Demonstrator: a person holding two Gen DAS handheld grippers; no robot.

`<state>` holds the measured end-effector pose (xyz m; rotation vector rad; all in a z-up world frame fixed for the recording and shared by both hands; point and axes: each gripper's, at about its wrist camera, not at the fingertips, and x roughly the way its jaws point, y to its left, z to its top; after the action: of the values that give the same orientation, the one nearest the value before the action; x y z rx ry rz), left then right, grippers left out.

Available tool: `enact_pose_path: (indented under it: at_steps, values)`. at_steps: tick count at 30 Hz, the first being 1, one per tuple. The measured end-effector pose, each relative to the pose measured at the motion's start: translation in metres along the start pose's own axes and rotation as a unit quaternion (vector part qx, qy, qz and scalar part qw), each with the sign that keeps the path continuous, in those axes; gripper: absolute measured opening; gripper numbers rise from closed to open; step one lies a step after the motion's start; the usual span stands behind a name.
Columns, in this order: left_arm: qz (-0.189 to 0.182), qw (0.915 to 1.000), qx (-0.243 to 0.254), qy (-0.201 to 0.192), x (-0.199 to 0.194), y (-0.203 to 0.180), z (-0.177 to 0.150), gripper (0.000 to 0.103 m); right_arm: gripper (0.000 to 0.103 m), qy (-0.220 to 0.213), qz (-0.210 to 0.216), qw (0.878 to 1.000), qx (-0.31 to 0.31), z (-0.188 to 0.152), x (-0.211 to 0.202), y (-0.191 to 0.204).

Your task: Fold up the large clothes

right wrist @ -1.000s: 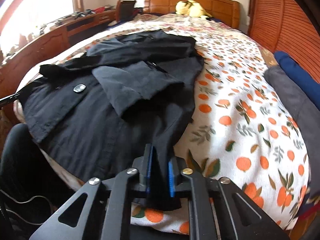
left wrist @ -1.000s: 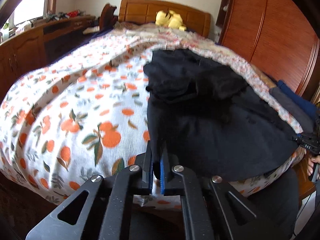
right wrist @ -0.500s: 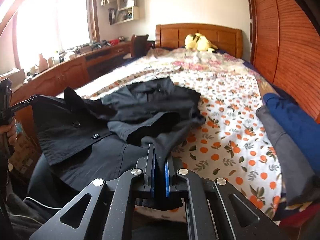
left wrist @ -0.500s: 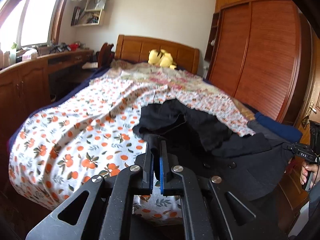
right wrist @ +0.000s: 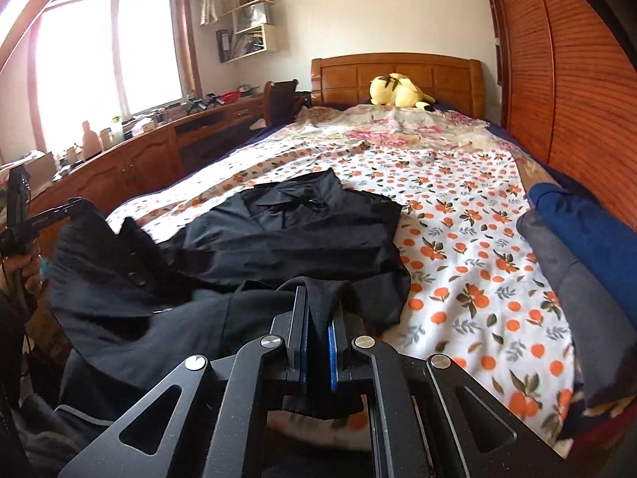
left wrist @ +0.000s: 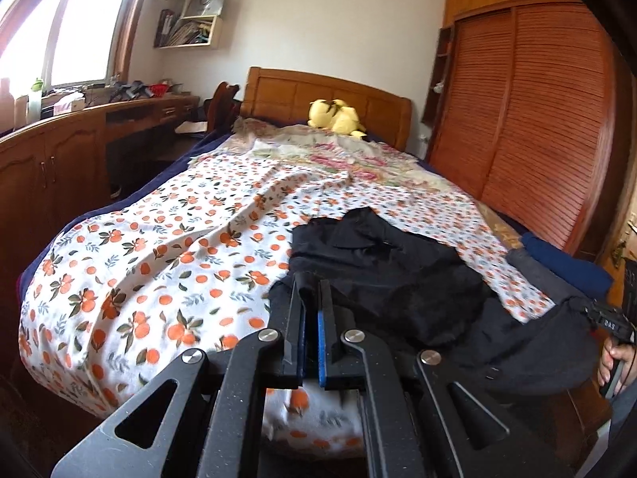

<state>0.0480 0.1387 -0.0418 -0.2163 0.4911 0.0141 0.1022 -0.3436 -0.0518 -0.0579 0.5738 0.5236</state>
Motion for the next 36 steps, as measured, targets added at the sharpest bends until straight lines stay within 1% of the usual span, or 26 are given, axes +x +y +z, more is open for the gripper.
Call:
enact_pose_path:
  at_steps: [4,8,12,15,17,20,22,25,31,36]
  values:
    - [0.014,0.9999,-0.006,-0.001,0.043,0.006,0.017,0.005,0.007,0.0,-0.012,1.0,0.019,0.012,0.048,-0.015]
    - [0.026,0.9996,0.002,-0.01,0.086,0.003,0.045,0.005,0.007,-0.002,-0.023,0.999,0.036,0.032,0.093,-0.034]
    - [0.04,0.9989,0.012,-0.021,0.119,-0.001,0.065,0.005,0.007,-0.006,-0.04,0.998,0.037,0.058,0.136,-0.051]
    - [0.042,0.9987,0.015,-0.025,0.148,0.0,0.08,0.005,0.007,-0.006,-0.047,0.998,0.031,0.08,0.167,-0.059]
    - [0.044,0.9986,0.012,-0.029,0.165,0.003,0.087,0.005,0.007,0.0,-0.056,0.998,0.018,0.089,0.188,-0.062]
    - [0.049,0.998,0.016,-0.036,0.188,0.002,0.093,0.005,0.007,0.021,-0.073,0.997,-0.002,0.098,0.225,-0.063]
    - [0.054,0.9977,0.026,-0.032,0.206,0.0,0.095,0.005,0.007,0.045,-0.084,0.995,-0.009,0.103,0.249,-0.063]
    - [0.045,0.9983,0.03,-0.021,0.224,0.003,0.096,0.005,0.007,0.069,-0.096,0.993,-0.025,0.111,0.275,-0.058]
    - [0.03,0.9991,0.029,0.005,0.251,0.009,0.092,0.005,0.007,0.107,-0.121,0.985,-0.053,0.133,0.315,-0.046]
    - [0.021,0.9989,0.04,0.011,0.26,0.003,0.094,0.005,0.007,0.126,-0.134,0.981,-0.056,0.149,0.35,-0.044]
